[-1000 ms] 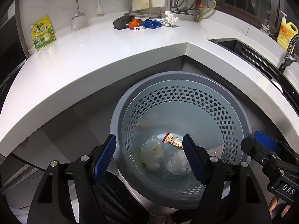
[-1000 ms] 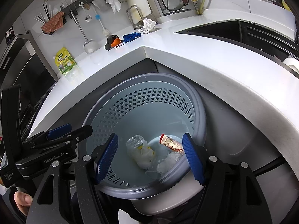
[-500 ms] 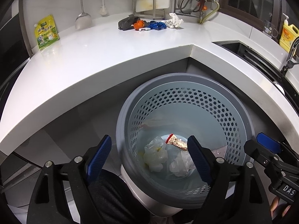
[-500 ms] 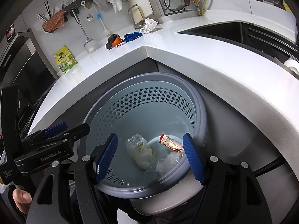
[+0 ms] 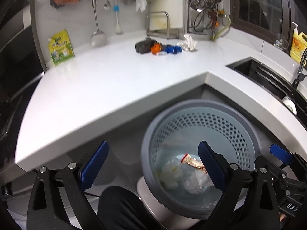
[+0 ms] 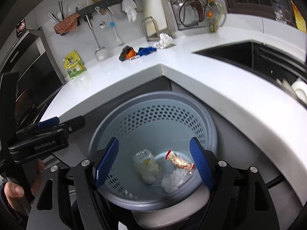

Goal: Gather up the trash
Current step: 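Move both tools back toward the grey cloth and white paper, then grasp the crumpled white paper with the right gripper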

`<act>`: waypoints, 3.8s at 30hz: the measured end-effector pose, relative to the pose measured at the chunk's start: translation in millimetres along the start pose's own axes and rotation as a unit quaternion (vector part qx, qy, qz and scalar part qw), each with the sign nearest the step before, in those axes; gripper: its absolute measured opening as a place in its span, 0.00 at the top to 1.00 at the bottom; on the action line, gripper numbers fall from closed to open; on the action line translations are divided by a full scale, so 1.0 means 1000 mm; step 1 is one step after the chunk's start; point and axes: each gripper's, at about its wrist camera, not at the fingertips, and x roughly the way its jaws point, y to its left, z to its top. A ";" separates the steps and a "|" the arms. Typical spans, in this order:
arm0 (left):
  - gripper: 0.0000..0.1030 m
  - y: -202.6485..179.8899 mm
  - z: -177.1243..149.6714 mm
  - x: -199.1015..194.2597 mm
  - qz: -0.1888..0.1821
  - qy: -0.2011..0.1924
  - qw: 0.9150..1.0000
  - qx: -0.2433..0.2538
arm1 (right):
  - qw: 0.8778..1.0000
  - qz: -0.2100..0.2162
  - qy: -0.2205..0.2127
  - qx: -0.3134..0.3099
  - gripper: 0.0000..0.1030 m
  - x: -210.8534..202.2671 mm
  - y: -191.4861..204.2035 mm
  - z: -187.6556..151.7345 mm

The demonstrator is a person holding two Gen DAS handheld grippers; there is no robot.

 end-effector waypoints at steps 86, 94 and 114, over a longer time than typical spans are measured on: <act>0.06 0.090 0.251 0.203 0.037 -0.011 0.998 -0.044 | 0.997 -0.035 0.050 -0.043 0.22 0.270 -0.024 0.309; 0.06 0.090 0.250 0.208 0.029 -0.002 0.998 -0.049 | 0.995 -0.038 0.084 -0.033 0.22 0.304 -0.031 0.314; 0.06 0.076 0.248 0.211 0.027 -0.002 0.999 -0.034 | 0.995 -0.034 0.069 -0.071 0.59 0.300 -0.020 0.316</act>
